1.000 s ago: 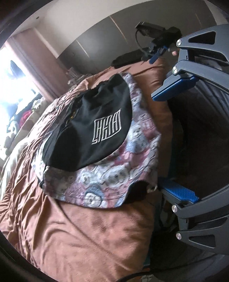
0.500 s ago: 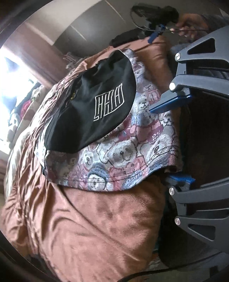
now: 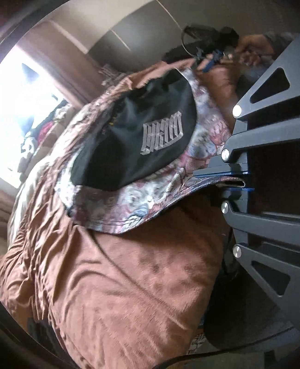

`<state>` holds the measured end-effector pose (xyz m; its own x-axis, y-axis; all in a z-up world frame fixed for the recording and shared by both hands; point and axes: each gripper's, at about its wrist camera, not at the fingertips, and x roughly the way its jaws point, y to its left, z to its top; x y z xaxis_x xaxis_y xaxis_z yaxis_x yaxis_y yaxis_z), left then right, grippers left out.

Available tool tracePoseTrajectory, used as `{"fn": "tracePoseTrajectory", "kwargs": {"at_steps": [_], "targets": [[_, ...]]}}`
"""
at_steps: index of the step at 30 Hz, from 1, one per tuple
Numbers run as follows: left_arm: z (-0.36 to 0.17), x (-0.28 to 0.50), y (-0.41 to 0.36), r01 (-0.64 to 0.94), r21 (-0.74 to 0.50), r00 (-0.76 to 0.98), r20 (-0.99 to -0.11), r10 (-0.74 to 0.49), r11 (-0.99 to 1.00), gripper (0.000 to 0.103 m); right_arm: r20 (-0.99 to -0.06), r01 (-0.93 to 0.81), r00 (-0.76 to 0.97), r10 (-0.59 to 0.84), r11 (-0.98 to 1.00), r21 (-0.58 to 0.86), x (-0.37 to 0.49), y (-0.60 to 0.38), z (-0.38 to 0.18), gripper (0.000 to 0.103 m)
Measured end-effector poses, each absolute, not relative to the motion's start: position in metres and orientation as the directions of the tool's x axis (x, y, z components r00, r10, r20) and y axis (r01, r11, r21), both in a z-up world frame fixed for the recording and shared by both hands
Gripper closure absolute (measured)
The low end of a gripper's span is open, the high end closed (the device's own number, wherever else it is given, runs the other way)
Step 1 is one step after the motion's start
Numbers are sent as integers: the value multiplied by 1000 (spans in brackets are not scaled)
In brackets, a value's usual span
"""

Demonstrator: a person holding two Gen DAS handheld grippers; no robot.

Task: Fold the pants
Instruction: 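Grasp the patterned edge with the left tool while the right tool grasps the waistband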

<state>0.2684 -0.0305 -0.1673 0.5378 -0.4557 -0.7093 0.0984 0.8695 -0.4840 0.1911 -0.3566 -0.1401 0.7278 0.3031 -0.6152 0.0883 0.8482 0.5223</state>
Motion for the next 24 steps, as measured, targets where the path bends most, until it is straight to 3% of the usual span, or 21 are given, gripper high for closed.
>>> {"fn": "tracePoseTrajectory", "kwargs": {"at_steps": [3,8,18,23,24], "targets": [[-155,270,-28,95,-510,557,-685,-470,855,96,-611,86,728,311,843,531,201,-358,-140,14],[-142,275,-27,97,-524,572,-667,-478,846,96,-595,100,733,329,813,573,217,-369,-143,30],[-145,280,-18,75,-575,572,-645,-508,815,97,-526,142,765,372,699,701,233,-402,-157,45],[-140,278,-17,71,-579,584,-636,-504,812,97,-475,142,775,417,618,773,236,-412,-162,86],[-137,278,-17,71,-579,587,-634,-503,812,97,-460,133,782,421,608,783,234,-412,-161,88]]}}
